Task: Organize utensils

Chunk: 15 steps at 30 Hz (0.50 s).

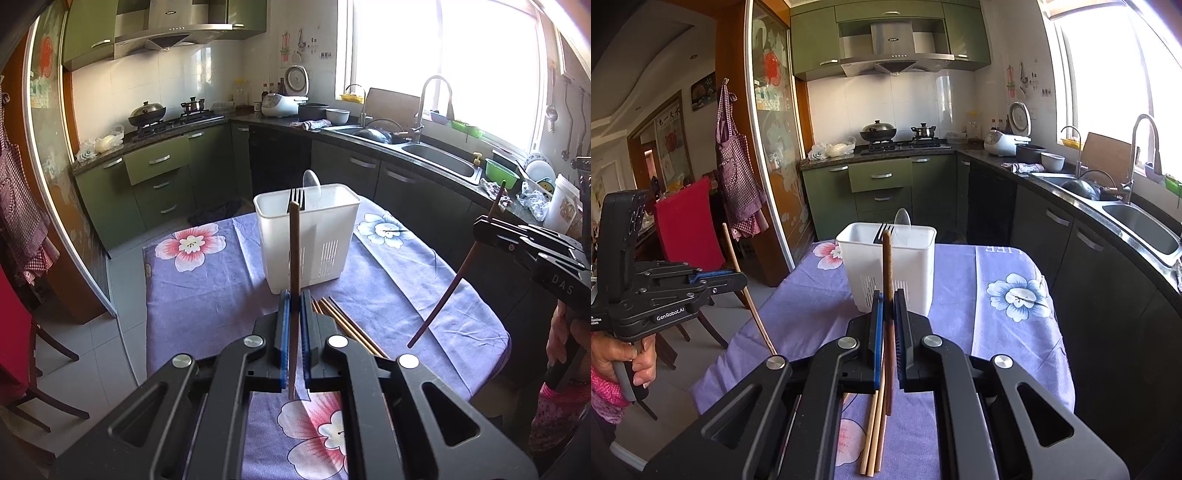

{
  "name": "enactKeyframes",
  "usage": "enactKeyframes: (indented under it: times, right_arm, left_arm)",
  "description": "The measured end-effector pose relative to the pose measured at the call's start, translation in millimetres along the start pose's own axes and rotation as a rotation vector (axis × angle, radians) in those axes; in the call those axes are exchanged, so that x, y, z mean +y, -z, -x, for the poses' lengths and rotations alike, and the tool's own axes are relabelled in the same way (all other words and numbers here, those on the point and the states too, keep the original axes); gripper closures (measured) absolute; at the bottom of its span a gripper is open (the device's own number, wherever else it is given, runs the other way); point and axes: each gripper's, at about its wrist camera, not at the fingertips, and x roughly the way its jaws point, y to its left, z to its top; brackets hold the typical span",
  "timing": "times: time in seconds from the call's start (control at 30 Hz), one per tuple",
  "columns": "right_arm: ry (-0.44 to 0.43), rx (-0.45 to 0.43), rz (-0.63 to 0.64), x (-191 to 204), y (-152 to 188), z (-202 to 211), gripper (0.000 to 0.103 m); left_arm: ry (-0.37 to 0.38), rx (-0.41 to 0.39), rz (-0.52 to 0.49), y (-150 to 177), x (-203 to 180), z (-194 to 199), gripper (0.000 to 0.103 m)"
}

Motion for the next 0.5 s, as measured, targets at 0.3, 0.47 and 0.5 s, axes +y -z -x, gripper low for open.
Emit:
enactKeyframes:
  times: [0.3, 0.47, 0.5]
  right_arm:
    - [0.0, -0.068, 0.036, -3.1, -61.6, -1.1, 0.096]
    - [-0.017, -0.104, 0.036, -8.9, -107.5, -11.4, 0.096]
    - [-0.018, -0.112, 0.035, -9.6, -117.2, -14.2, 0.096]
  left_arm:
    - [0.027, -0.094, -0.01, -90.3, -2.8, 9.7, 0.098]
    - [0.023, -0.16, -0.007, -140.0, -0.6, 6.1, 0.098]
    - [0.023, -0.172, -0.003, -148.0, 1.0, 3.8, 0.098]
